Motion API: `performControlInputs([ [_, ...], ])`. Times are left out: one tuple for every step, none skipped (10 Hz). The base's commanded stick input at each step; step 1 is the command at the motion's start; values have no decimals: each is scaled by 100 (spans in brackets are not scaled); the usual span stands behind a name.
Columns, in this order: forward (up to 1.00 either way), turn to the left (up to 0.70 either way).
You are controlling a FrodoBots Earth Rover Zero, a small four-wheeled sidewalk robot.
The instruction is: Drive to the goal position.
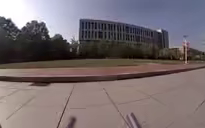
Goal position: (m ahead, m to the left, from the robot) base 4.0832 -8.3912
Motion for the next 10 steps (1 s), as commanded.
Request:
performControlInputs([
  [70, -6],
  [70, -35],
  [70, -35],
  [70, -35],
  [70, -35],
  [70, -35],
  [70, -35],
  [70, -35],
  [70, -35],
  [70, -35],
])
